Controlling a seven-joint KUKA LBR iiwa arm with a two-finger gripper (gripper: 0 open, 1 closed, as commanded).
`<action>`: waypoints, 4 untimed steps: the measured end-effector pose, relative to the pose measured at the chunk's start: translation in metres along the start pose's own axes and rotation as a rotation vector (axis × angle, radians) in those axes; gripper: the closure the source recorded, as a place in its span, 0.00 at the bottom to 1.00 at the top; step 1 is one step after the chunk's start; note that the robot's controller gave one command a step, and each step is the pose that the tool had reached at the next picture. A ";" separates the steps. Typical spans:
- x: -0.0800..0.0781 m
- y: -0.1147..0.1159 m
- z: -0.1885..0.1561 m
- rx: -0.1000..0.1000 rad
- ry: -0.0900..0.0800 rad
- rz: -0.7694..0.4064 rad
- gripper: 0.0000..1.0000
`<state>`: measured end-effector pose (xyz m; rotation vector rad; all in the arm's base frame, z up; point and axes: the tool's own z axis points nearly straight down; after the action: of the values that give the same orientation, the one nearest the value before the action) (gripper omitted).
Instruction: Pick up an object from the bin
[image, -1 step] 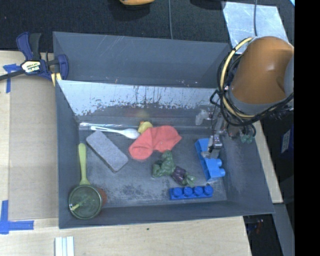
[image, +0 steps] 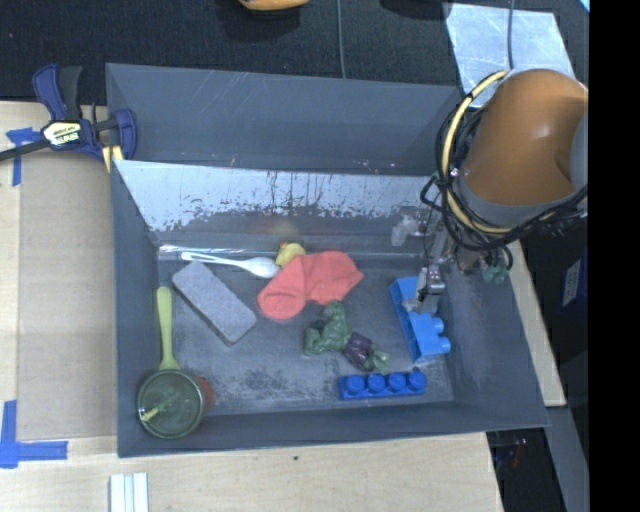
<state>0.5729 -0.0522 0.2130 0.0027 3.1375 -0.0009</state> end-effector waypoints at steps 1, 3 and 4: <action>-0.024 0.055 0.083 -0.001 -0.004 0.048 0.00; -0.041 0.095 0.099 0.000 -0.006 0.060 0.00; -0.053 0.086 0.144 0.000 -0.009 -0.014 0.00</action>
Offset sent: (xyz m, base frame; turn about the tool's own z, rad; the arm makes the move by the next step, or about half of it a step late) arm 0.0321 0.0896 -0.0644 -0.1734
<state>0.6265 0.0335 0.0693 -0.0200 3.1285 -0.0017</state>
